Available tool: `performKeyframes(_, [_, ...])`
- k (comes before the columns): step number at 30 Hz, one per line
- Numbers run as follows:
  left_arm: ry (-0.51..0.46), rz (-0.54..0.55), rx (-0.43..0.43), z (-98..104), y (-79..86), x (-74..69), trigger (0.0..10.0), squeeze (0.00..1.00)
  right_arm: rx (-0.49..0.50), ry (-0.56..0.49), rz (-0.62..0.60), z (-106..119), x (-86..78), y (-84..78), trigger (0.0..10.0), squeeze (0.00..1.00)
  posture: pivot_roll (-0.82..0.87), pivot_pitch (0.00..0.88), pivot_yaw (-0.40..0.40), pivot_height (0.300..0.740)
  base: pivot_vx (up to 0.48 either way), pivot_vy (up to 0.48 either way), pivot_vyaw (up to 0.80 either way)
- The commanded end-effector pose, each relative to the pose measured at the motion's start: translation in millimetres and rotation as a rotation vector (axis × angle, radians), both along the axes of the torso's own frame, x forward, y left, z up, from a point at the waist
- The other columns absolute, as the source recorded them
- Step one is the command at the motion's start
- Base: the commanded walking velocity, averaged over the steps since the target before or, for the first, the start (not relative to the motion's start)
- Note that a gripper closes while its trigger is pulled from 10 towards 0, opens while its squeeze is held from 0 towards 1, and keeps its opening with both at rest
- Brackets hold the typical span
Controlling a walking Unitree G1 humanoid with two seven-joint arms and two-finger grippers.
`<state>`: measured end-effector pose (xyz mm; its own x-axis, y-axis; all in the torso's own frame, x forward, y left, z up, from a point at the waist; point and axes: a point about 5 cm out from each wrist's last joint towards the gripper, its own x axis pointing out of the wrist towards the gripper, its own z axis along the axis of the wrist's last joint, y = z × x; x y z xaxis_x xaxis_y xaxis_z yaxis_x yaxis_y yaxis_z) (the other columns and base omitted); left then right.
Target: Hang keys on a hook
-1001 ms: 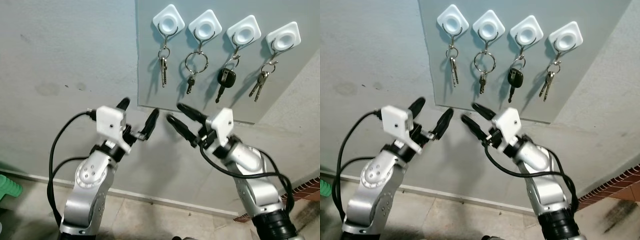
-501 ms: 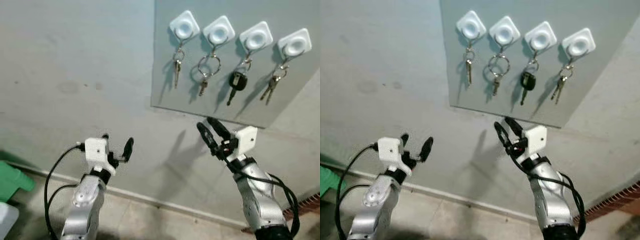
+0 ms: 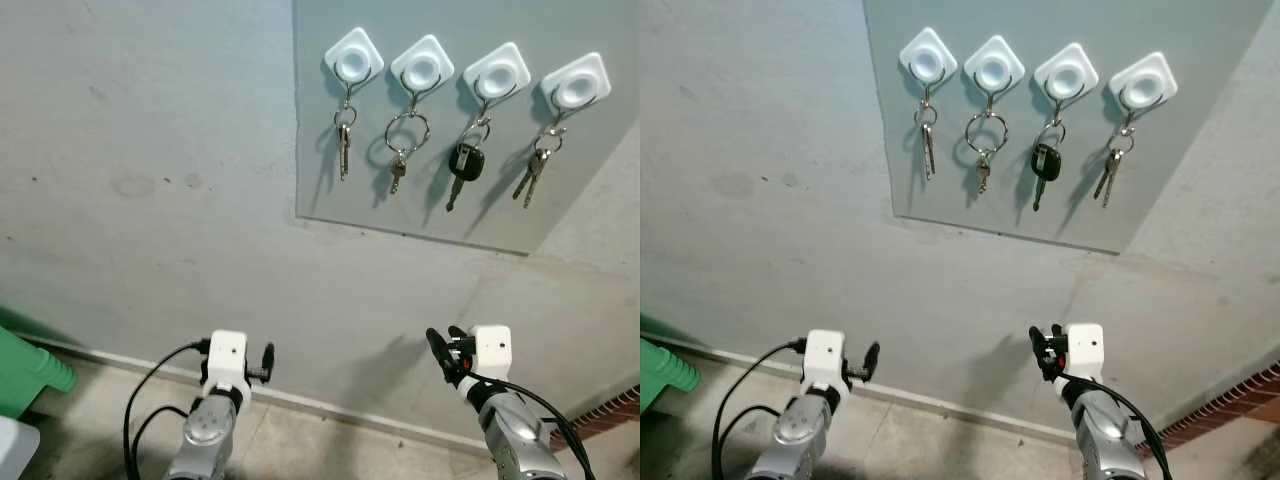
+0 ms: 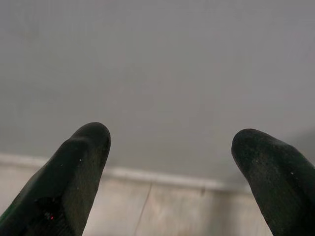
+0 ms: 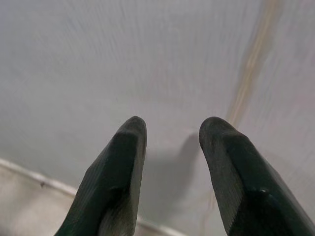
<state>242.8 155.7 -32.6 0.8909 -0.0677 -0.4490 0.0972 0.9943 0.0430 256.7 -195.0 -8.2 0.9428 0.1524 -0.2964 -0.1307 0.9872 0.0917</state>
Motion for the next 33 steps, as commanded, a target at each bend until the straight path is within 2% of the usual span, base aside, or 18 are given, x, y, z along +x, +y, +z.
performKeyframes(1, [0.036,0.001,0.019,-8,3.4,-7.9,10.0,0.0,-0.02,0.062,-0.01,-11,-9.6,-3.4,10.0,0.0,-0.02,0.068,-0.01,0.74,0.0,0.0,0.0])
performKeyframes(7, [0.127,0.013,-0.02,-22,3.7,-23.1,10.0,0.0,-0.078,0.214,-0.017,-34,-32.0,-6.7,10.0,0.0,-0.02,0.075,-0.005,0.74,0.0,0.0,0.0])
performKeyframes(8, [0.182,0.025,-0.028,-29,4.8,-31.8,10.0,0.0,-0.094,0.286,-0.024,-45,-44.0,-6.8,10.0,0.0,-0.03,0.075,-0.001,0.74,0.0,0.0,0.0])
performKeyframes(10, [0.21,0.03,-0.03,-33,5.1,-36.5,10.0,0.0,-0.116,0.321,-0.016,-50,-50.7,-6.3,10.0,0.0,-0.03,0.075,-0.001,0.74,0.0,0.0,0.0])
performKeyframes(12, [0.26,0.03,-0.005,-39,7.1,-45.9,10.0,0.0,-0.124,0.373,-0.017,-57,-61.4,-5.7,10.0,0.0,-0.03,0.067,0.006,0.74,0.0,0.0,0.0])
performKeyframes(14, [0.277,0.032,-0.007,-41,7.6,-49.1,10.0,0.0,-0.122,0.389,-0.024,-59,-64.5,-5.8,10.0,0.0,-0.03,0.066,0.007,0.74,0.0,0.0,0.0])
performKeyframes(15, [0.319,0.025,0.018,-47,10.1,-59.1,10.0,0.0,-0.134,0.433,-0.038,-65,-75.0,-7.6,10.0,0.0,-0.03,0.061,0.016,0.74,0.0,0.0,0.0])
performKeyframes(16, [0.319,0.025,0.018,-47,10.1,-59.1,10.0,0.0,-0.134,0.433,-0.038,-65,-75.0,-7.6,10.0,0.0,-0.03,0.061,0.016,0.74,0.0,0.0,0.0])
performKeyframes(17, [0.348,0.028,0.033,-51,12.4,-66.6,10.0,0.0,-0.149,0.469,-0.049,-70,-84.7,-9.7,10.0,0.0,-0.04,0.054,0.02,0.74,0.0,0.0,0.0])
performKeyframes(19, [0.357,0.032,0.036,-52,13.1,-68.6,10.0,0.0,-0.154,0.48,-0.051,-72,-87.8,-10.2,10.0,0.0,-0.04,0.055,0.022,0.74,0.0,0.0,0.0])
performKeyframes(20, [0.366,0.041,0.022,-53,13.0,-71.7,10.0,0.0,-0.159,0.513,-0.074,-76,-97.1,-12.8,10.0,0.0,-0.05,0.052,0.03,0.74,0.0,0.0,0.0])
performKeyframes(26, [0.372,0.048,0.009,-55,10.0,-74.3,10.0,0.0,-0.152,0.579,-0.113,-84,-115.1,-13.0,10.0,0.0,-0.06,0.044,0.037,0.74,0.0,0.0,0.0])
performKeyframes(33, [0.383,0.03,-0.004,-56,2.0,-74.9,10.0,0.0,-0.146,0.608,-0.085,-88,-120.8,-0.8,10.0,0.0,-0.06,0.047,0.036,0.74,0.0,0.0,0.0])
